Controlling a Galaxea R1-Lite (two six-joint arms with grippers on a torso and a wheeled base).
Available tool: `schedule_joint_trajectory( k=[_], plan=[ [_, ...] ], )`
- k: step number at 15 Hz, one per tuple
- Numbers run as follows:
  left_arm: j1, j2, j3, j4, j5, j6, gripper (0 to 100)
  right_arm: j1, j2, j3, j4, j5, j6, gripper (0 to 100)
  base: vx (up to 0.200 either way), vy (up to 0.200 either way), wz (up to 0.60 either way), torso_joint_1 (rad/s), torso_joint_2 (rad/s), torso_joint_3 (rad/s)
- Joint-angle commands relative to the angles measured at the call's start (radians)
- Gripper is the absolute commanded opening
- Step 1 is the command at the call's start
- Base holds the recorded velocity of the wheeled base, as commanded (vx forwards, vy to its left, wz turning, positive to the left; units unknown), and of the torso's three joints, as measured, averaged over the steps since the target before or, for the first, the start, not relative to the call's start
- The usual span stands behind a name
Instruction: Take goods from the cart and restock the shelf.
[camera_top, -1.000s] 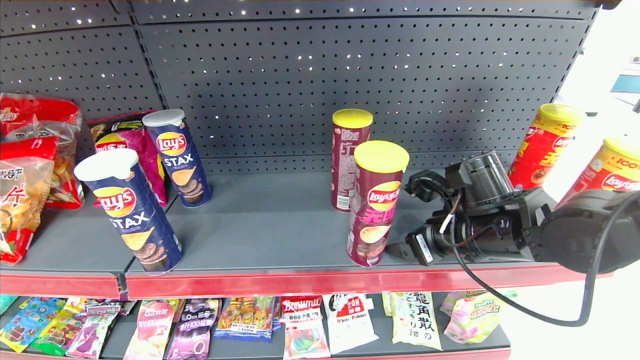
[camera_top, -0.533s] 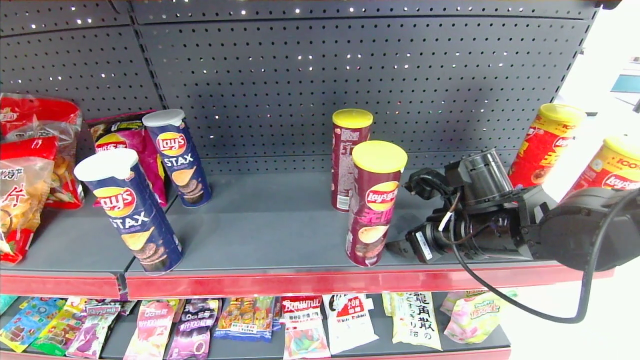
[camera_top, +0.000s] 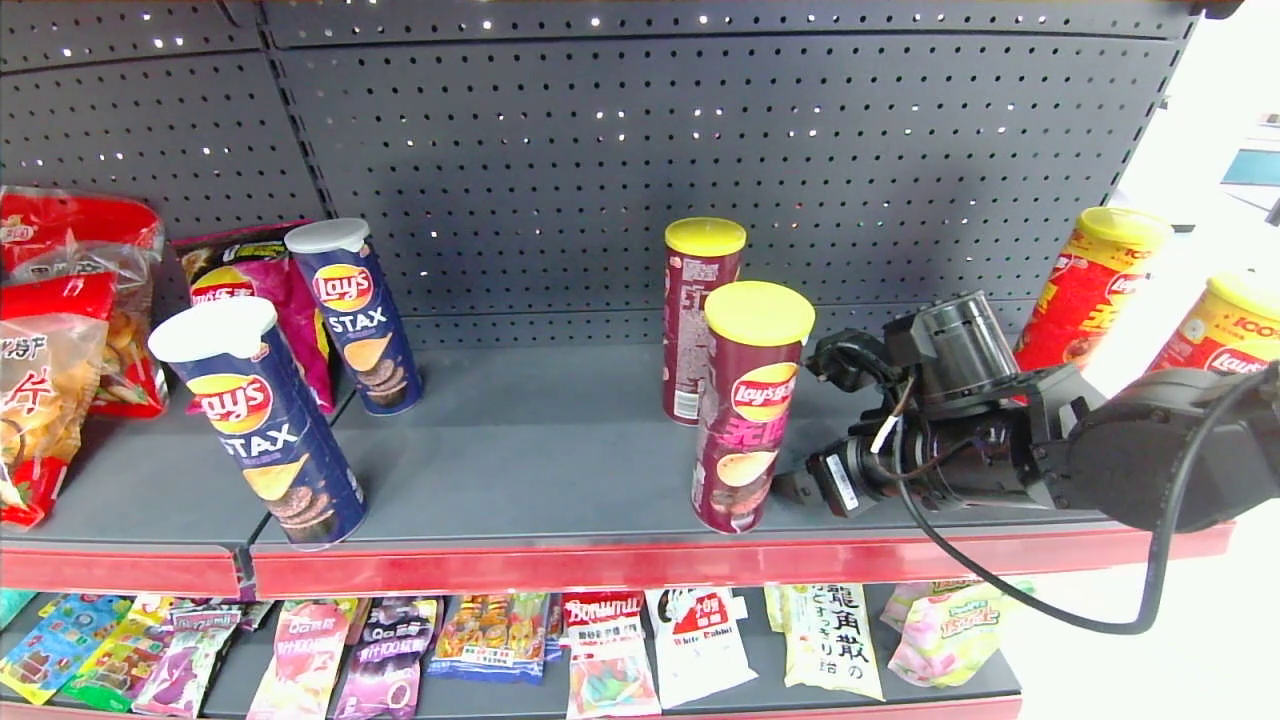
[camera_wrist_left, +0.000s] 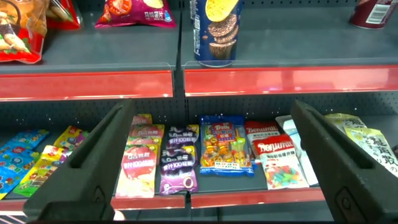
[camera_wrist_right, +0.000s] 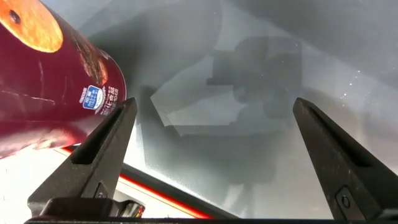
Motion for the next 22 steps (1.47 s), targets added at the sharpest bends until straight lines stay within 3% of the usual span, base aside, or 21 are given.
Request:
schedule_joint_trajectory(
  k=[1,22],
  plan=[
    [0.0,0.0,0.0,0.0,0.0,0.0,100,0.003,0.003,-0.005,-0.001,0.0,0.0,100,0.0,0.0,0.0,0.0,0.0,0.0],
    [0.0,0.0,0.0,0.0,0.0,0.0,100,0.063,0.023,-0.036,-0.001,-0.011,0.0,100,0.0,0.0,0.0,0.0,0.0,0.0]
  ],
)
